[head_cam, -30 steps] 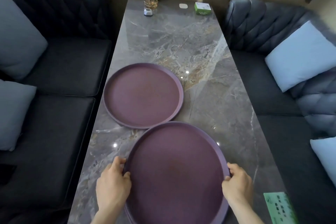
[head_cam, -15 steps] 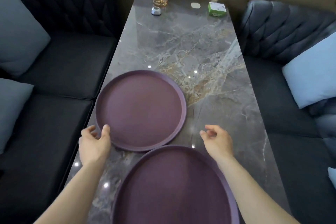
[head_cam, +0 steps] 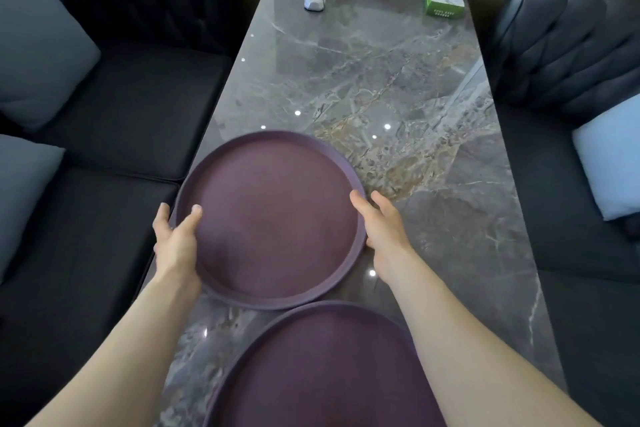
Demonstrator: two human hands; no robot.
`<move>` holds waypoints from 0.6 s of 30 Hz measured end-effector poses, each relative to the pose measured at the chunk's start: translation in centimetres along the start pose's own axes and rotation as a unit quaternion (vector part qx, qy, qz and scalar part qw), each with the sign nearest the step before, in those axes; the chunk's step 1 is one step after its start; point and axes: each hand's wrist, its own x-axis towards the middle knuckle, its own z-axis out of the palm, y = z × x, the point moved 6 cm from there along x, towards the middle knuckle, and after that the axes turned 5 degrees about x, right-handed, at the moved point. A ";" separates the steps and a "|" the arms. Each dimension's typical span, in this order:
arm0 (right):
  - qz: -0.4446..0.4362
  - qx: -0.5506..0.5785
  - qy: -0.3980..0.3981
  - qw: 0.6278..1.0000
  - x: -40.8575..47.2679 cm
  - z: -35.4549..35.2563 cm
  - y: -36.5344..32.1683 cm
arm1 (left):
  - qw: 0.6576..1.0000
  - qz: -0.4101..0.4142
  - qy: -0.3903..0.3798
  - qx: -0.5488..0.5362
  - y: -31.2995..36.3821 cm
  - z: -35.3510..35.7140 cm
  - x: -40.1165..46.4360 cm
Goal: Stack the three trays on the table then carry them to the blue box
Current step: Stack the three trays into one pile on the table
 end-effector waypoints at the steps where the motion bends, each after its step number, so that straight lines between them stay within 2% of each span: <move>1: -0.003 0.003 0.004 1.000 -0.1 0.0 -0.2 | 0.999 0.009 0.002 -0.032 0.6 0.1 -0.3; 5: -0.049 -0.009 0.041 0.998 -1.3 -0.6 -1.8 | 0.991 0.065 0.004 -0.117 4.0 0.4 -2.4; 11: -0.106 -0.042 0.134 0.984 -7.6 -3.8 -3.2 | 0.987 0.119 -0.027 -0.108 5.0 -0.8 -6.8; 18: -0.089 -0.102 0.257 0.957 -15.4 -9.4 2.0 | 0.984 0.136 -0.083 -0.075 1.4 -1.7 -12.1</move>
